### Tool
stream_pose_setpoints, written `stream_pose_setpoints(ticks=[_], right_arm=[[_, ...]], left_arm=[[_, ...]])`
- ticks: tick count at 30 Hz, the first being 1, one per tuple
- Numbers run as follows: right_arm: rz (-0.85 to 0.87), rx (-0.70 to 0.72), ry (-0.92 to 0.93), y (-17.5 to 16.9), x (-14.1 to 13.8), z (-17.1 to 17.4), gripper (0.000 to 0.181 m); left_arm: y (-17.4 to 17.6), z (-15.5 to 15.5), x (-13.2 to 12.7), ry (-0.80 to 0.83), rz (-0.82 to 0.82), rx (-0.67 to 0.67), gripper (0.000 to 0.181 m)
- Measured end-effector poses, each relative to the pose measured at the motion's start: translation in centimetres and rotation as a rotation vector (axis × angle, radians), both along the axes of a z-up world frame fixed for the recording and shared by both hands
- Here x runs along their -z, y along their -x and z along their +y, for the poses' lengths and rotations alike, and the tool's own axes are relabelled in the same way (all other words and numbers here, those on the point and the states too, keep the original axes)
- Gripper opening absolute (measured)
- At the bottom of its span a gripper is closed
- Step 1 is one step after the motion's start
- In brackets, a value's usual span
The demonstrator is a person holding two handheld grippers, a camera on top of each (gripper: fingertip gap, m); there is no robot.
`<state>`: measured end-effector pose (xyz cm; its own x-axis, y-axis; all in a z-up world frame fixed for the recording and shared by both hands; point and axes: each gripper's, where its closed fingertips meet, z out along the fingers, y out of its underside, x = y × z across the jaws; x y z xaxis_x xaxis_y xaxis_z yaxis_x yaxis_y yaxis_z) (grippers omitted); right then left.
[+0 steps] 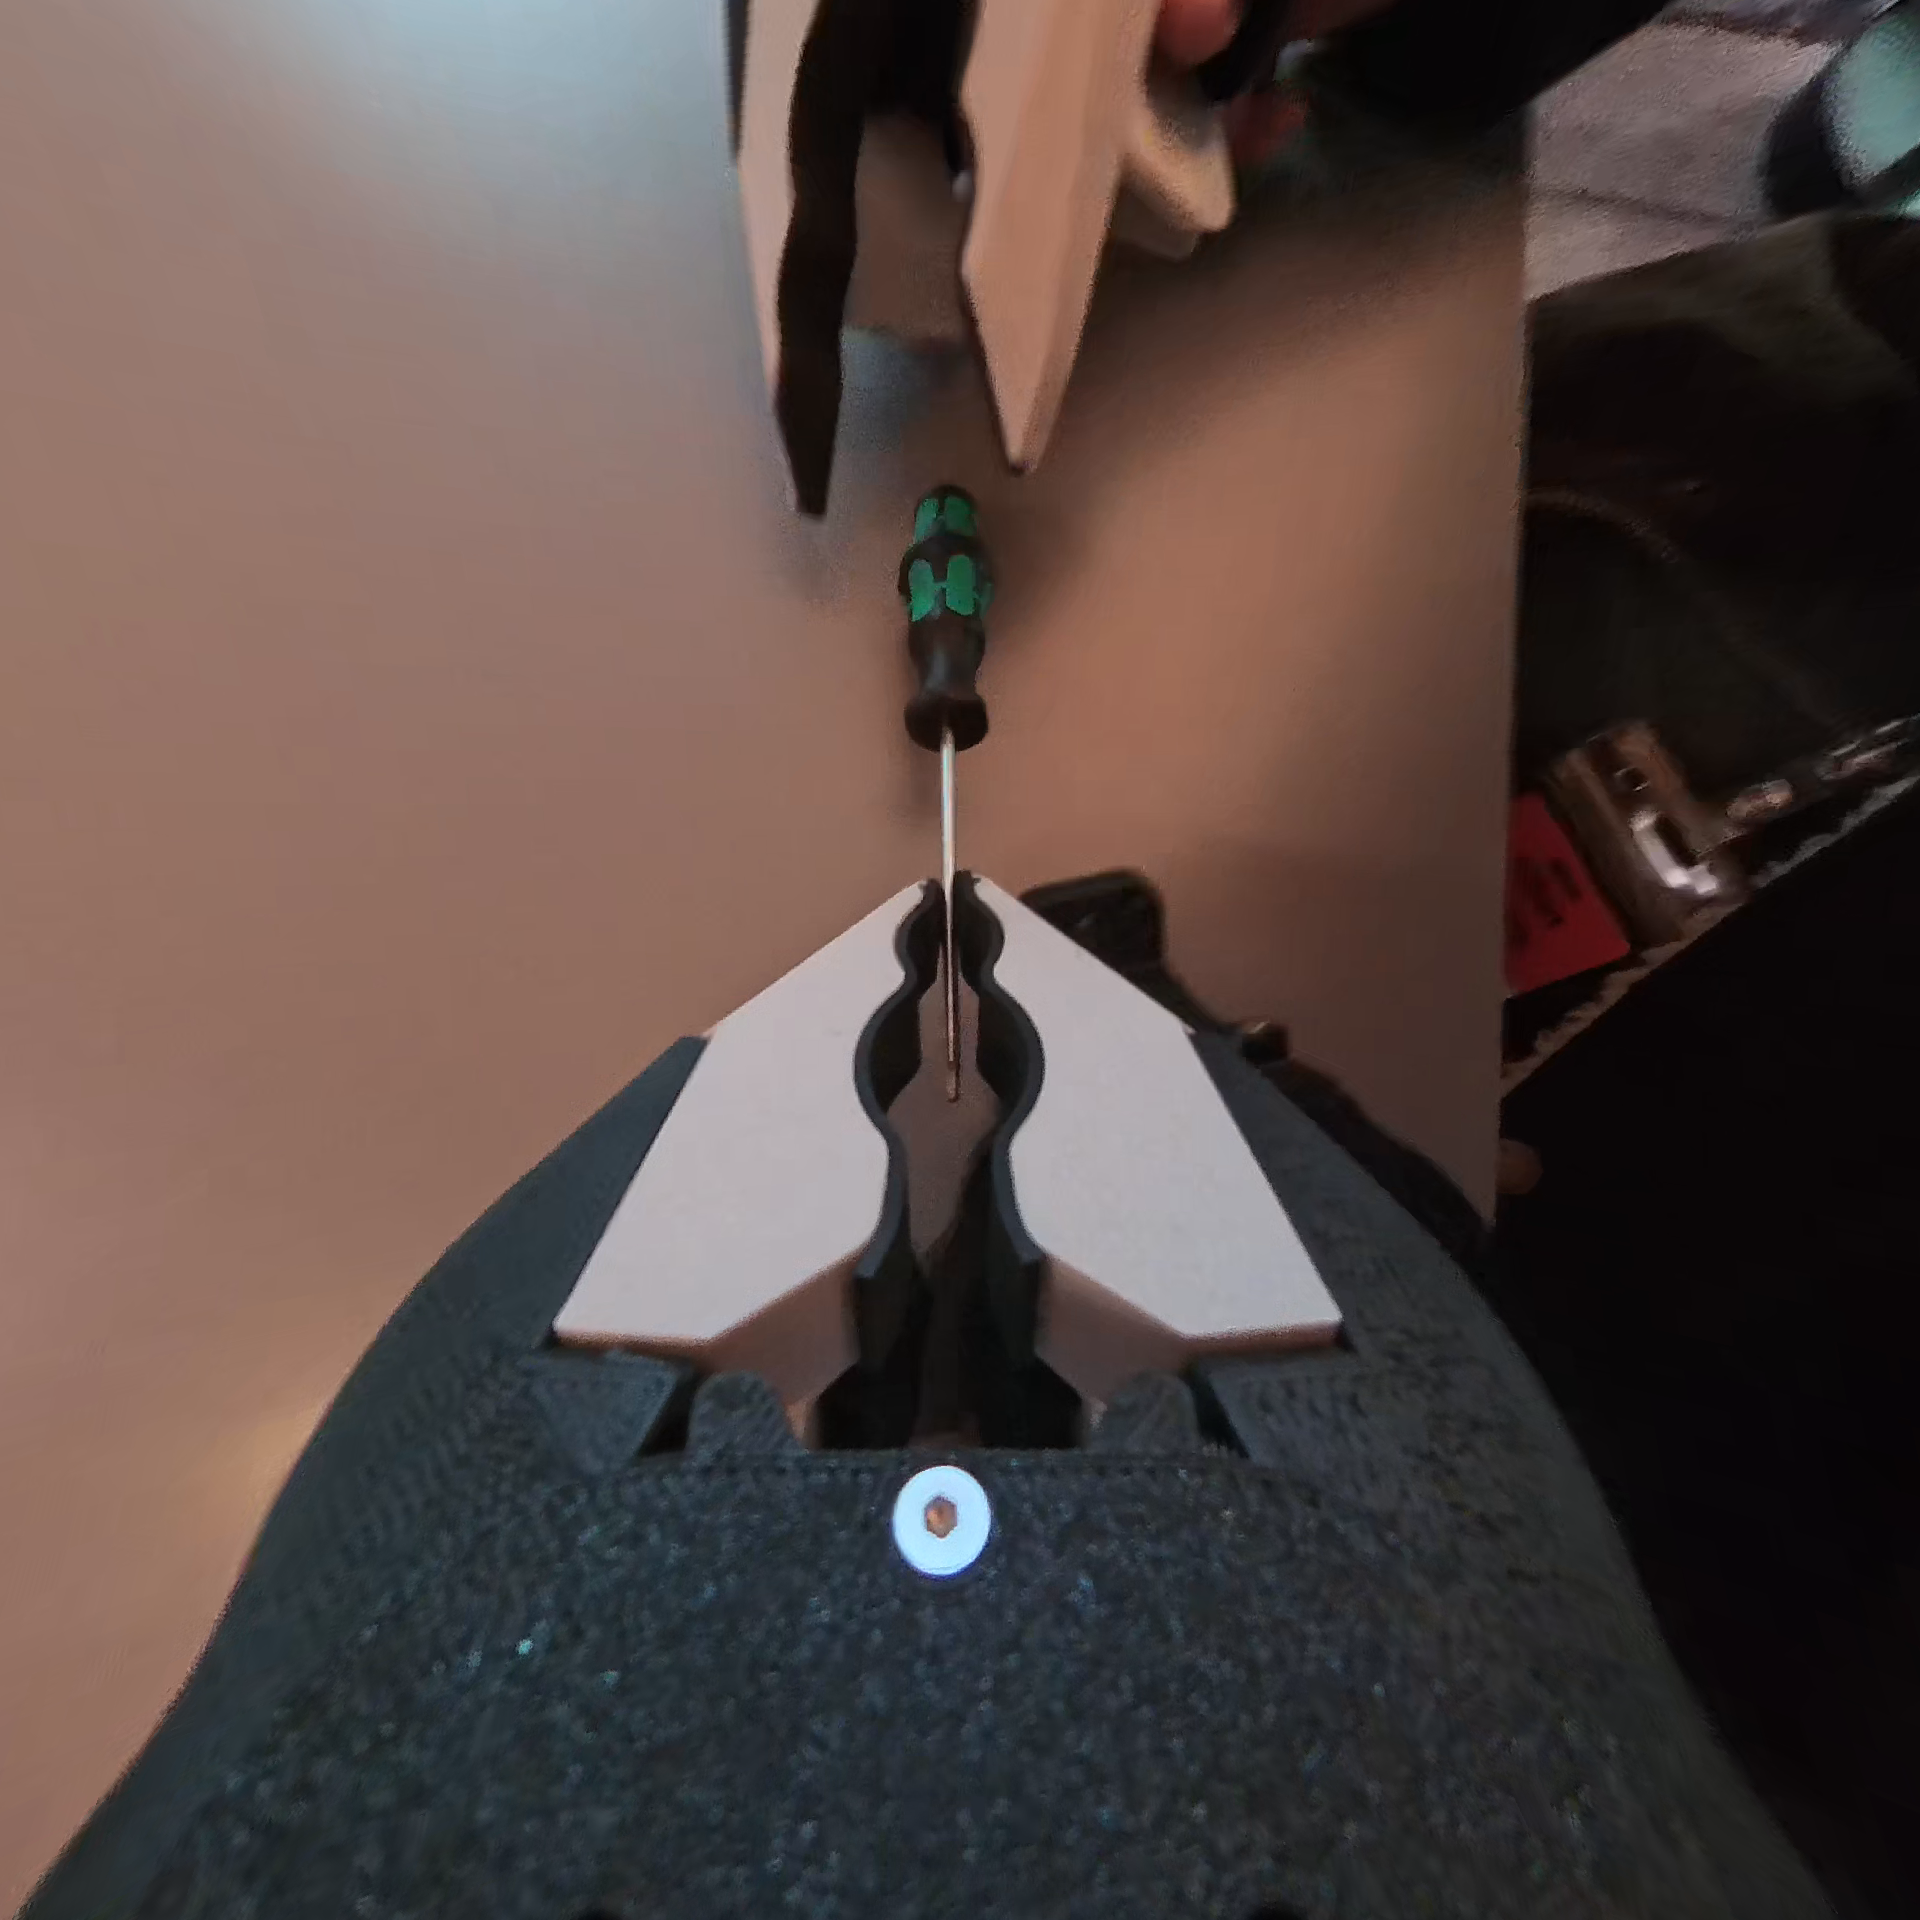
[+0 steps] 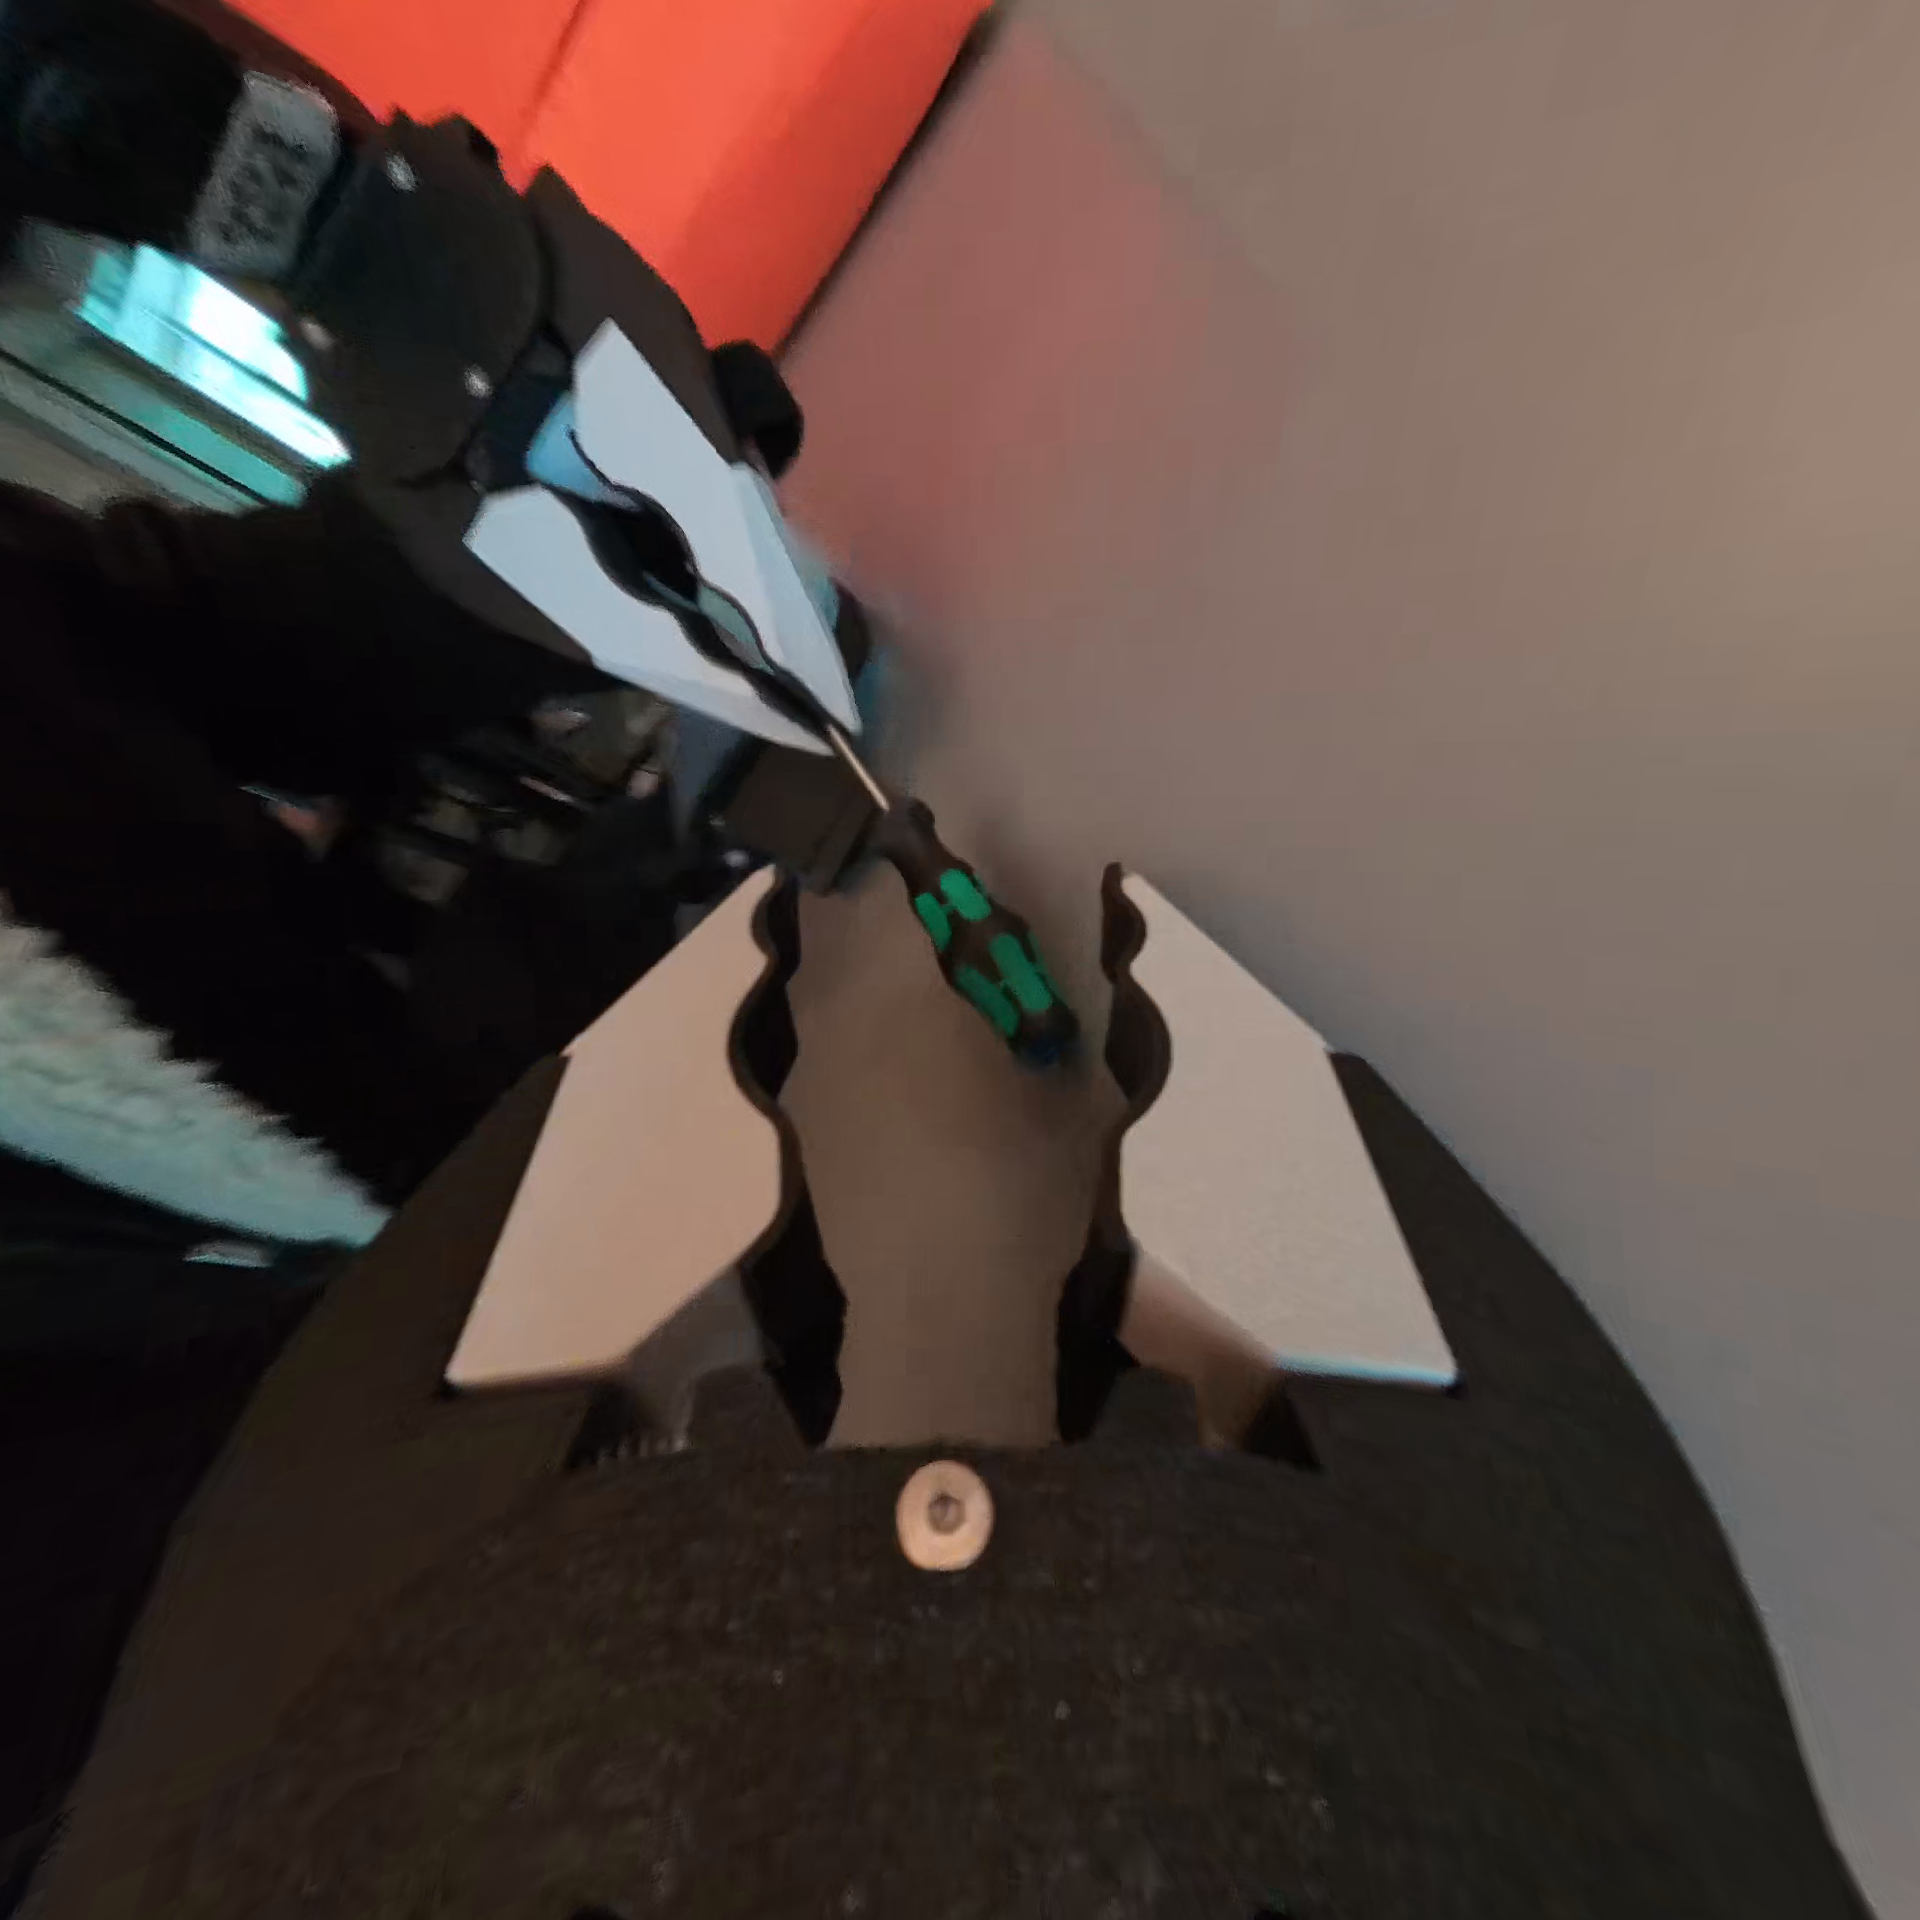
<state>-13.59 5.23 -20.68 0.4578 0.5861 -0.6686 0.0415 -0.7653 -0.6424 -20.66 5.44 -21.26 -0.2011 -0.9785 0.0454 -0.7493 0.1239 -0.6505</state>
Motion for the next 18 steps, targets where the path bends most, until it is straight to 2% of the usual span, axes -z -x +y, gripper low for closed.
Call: stream_pose_setpoints(ticks=[3,5,7,9,11,14,18], right_arm=[[-0.140,0.001,-0.213,0.7,-0.4,1.3,0.057],[-0.161,-0.113,-0.347,3.8,-0.7,0.5,0.048],[-0.225,-0.240,-0.405,7.1,0.3,-0.4,0.040],[-0.224,-0.310,-0.388,9.4,0.6,-0.6,0.021],[-0.182,-0.349,-0.317,10.3,0.7,-0.4,0.012],[-0.139,-0.361,-0.204,10.5,1.1,0.2,0.019],[-0.156,-0.397,-0.172,11.2,1.6,0.2,0.015]], left_arm=[[2.7,3.7,-1.6,-0.025,-0.005,-0.118,0.002],[5.0,5.5,-2.6,0.017,-0.042,-0.231,0.002],[7.1,5.7,-2.7,0.062,-0.067,-0.317,0.002],[8.8,4.8,-2.2,0.077,-0.074,-0.378,0.002],[10.3,3.9,-1.4,0.061,-0.059,-0.418,0.002],[11.3,3.6,-0.7,0.032,-0.040,-0.422,0.002],[10.9,3.7,-0.6,0.045,-0.052,-0.400,0.002]])
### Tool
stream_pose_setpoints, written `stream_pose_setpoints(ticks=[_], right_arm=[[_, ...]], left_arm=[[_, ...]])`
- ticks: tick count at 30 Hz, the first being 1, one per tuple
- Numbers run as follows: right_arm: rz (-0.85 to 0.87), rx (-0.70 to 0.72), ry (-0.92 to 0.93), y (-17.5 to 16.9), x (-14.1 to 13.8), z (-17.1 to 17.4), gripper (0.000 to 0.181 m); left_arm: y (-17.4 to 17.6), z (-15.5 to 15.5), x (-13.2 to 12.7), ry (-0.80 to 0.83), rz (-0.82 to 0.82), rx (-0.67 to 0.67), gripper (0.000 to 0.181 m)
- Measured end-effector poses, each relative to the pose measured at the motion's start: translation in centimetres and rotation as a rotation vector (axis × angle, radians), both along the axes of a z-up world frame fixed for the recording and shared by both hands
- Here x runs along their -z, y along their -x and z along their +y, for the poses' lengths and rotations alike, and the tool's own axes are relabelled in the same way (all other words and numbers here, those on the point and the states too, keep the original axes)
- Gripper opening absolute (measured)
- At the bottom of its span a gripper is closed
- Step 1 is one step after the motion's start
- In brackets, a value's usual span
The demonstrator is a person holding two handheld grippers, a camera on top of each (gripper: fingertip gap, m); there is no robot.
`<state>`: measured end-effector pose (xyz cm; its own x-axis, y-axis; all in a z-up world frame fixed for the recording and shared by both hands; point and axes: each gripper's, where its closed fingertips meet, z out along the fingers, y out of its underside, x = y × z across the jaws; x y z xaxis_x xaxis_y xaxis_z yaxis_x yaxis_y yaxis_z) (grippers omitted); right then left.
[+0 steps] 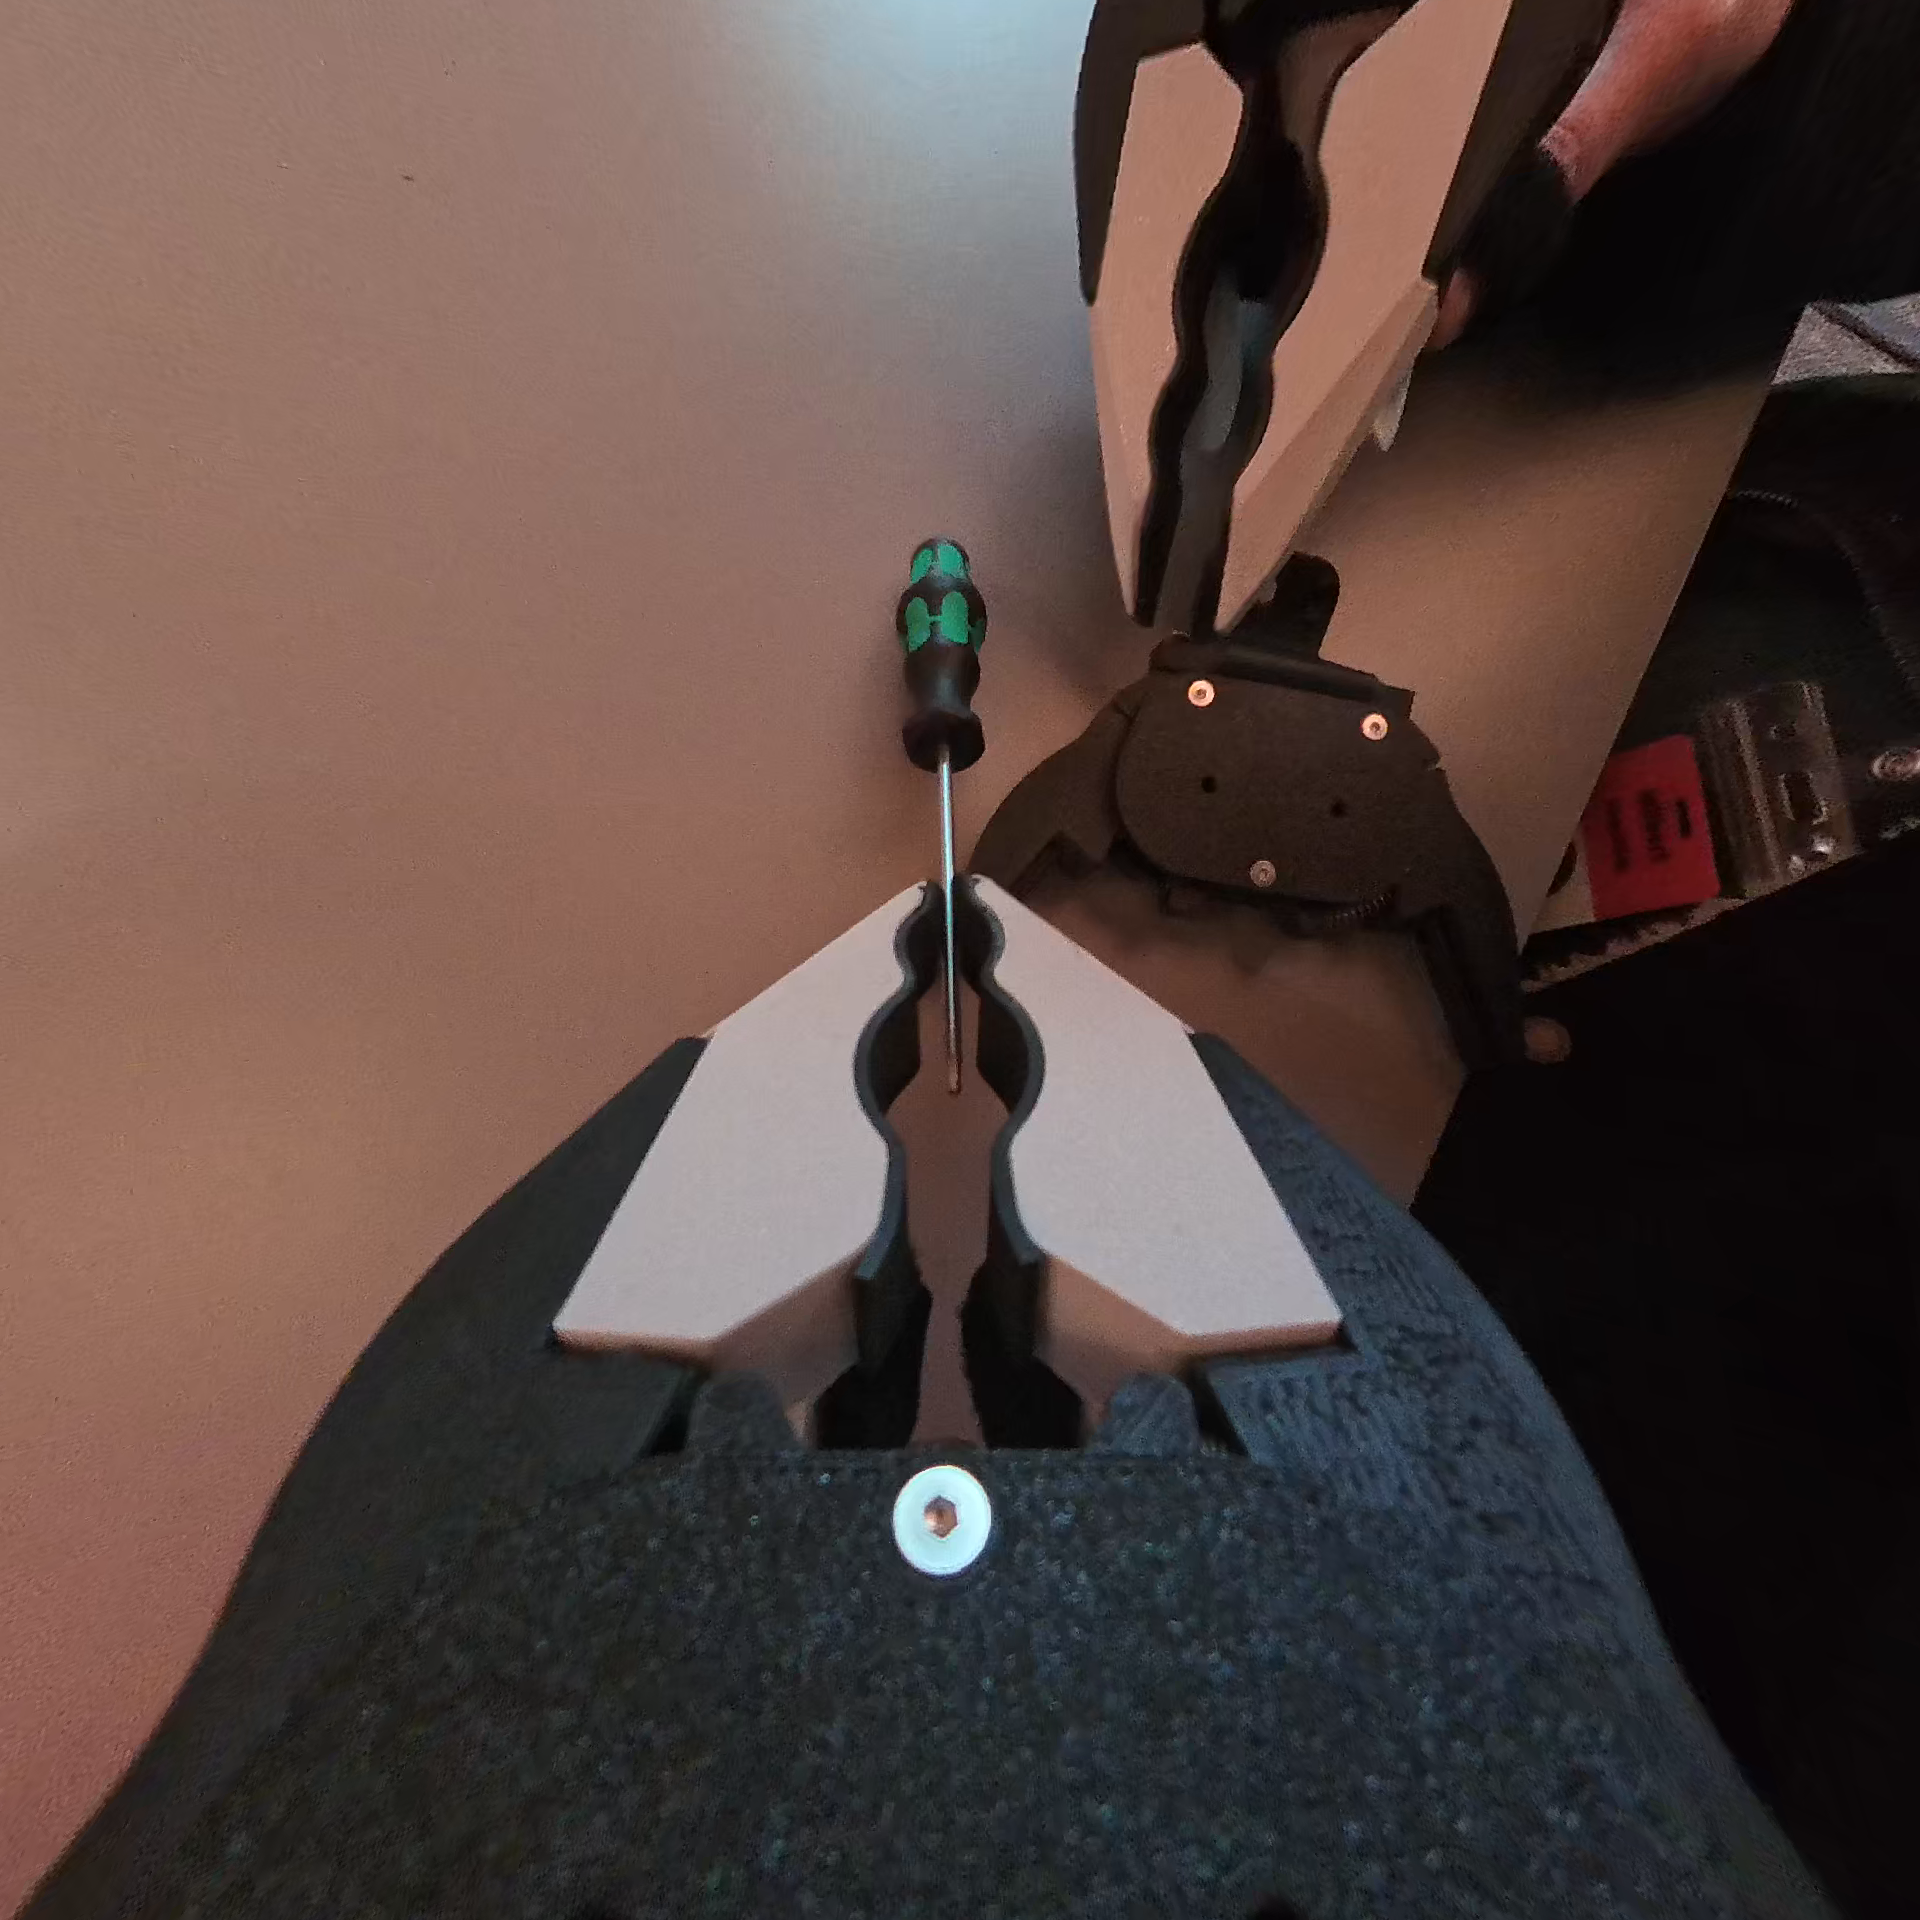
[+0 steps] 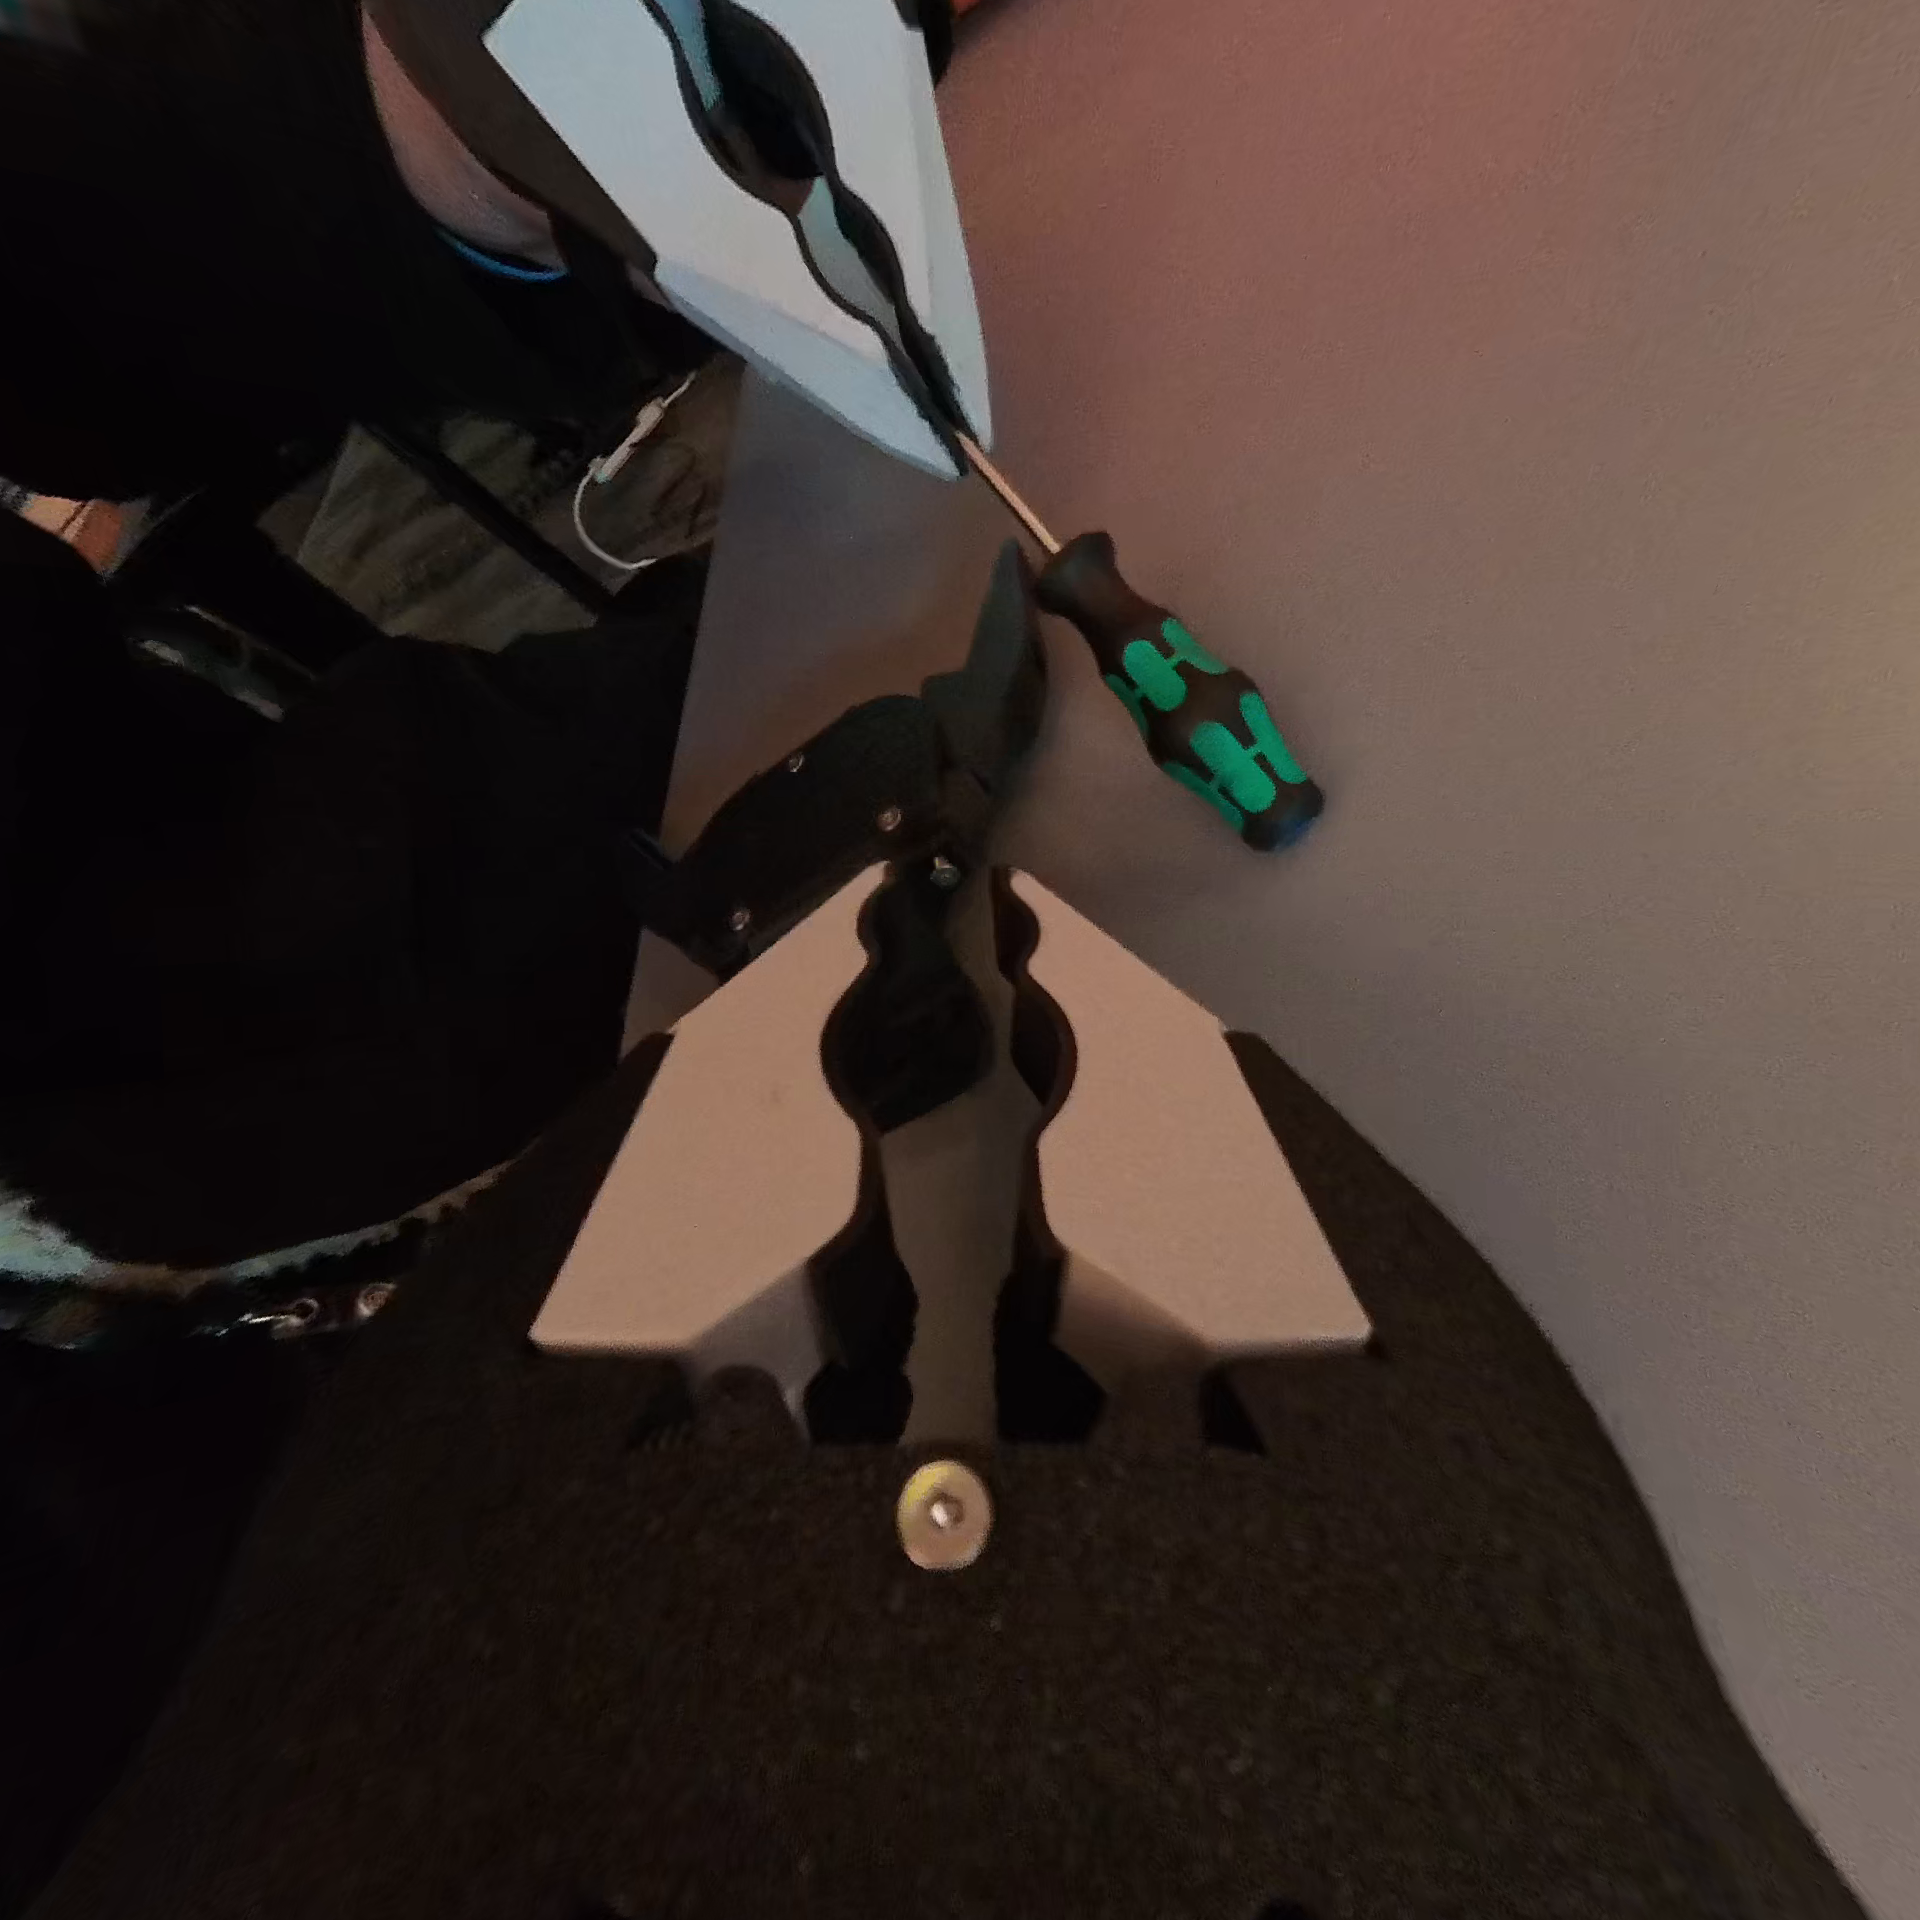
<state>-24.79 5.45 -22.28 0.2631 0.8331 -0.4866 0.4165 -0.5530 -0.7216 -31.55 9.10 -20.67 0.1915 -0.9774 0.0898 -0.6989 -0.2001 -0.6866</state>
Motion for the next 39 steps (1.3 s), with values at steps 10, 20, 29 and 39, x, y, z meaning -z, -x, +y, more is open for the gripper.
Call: stream_pose_setpoints(ticks=[10,20,29,39], right_arm=[[-0.009,-0.050,0.061,0.7,0.4,-0.3,0.006],[0.003,-0.080,0.076,0.3,0.3,-0.6,0.000],[0.042,0.046,-0.063,-0.9,-0.7,1.0,0.017],[0.290,0.357,0.266,-5.4,-4.6,0.9,0.078]], left_arm=[[-0.7,-1.1,2.0,-0.002,0.010,0.051,0.002],[-1.1,-0.9,2.1,-0.038,-0.013,0.063,0.003],[-1.2,-0.9,2.1,-0.059,0.009,0.070,0.002],[-4.9,-2.8,-5.0,-0.293,-0.163,0.129,0.002]])
